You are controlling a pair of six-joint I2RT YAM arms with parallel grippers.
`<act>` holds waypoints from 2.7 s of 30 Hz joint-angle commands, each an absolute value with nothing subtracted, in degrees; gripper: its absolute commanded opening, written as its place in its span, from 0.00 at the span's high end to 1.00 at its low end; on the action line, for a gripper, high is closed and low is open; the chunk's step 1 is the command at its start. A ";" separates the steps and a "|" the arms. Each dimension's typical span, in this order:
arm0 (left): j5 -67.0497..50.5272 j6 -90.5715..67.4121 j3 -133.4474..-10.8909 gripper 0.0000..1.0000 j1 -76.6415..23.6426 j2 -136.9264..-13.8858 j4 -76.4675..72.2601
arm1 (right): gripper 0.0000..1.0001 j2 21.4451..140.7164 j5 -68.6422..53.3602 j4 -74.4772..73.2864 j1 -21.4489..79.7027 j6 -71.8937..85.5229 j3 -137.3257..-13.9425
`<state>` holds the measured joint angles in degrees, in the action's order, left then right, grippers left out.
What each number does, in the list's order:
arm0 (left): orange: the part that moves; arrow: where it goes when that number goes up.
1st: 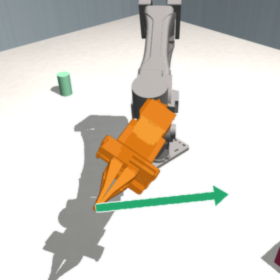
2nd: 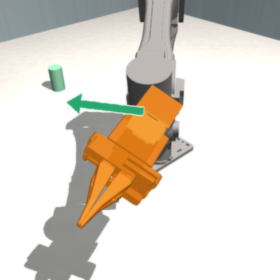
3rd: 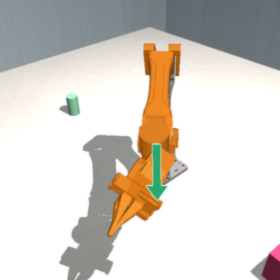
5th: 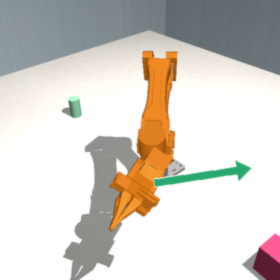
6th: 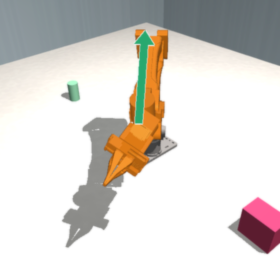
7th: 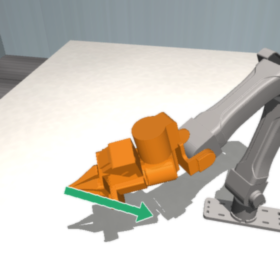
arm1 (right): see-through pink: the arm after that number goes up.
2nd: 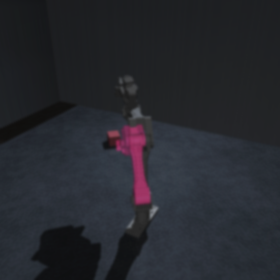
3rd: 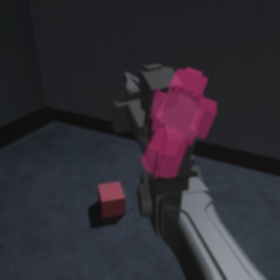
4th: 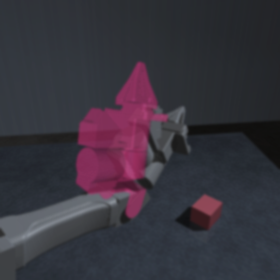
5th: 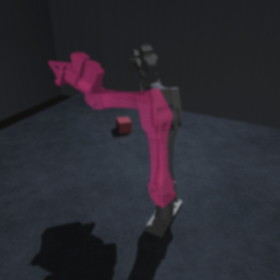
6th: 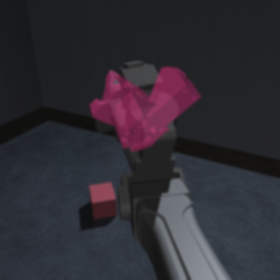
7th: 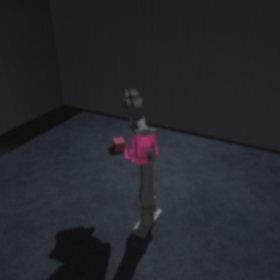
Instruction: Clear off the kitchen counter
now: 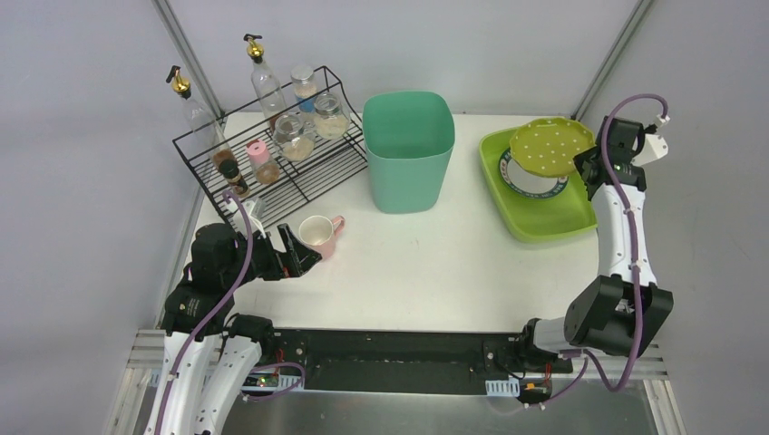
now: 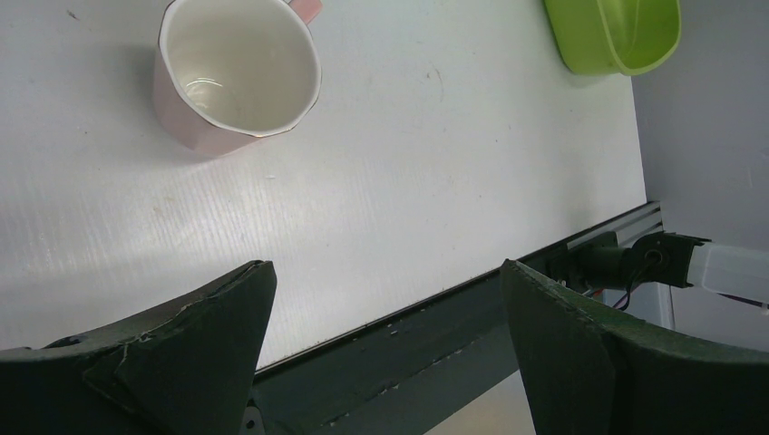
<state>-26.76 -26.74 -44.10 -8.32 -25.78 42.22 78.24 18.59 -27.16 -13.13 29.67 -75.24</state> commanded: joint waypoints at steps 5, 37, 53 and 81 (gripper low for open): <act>-27.73 -26.25 -43.72 0.00 -8.70 -26.87 39.99 | 1.00 81.78 16.38 -11.85 -14.06 37.20 -75.27; -27.49 -26.26 -43.69 0.00 -8.72 -29.51 39.99 | 1.00 99.60 14.21 0.48 -15.47 45.59 -72.08; -27.25 -26.37 -43.77 0.00 -8.61 -30.59 40.00 | 1.00 106.15 13.48 3.58 -15.53 47.73 -70.15; -27.62 -26.28 -43.73 0.00 -8.61 -27.95 39.97 | 0.42 84.09 13.75 -14.37 -15.49 40.14 -65.81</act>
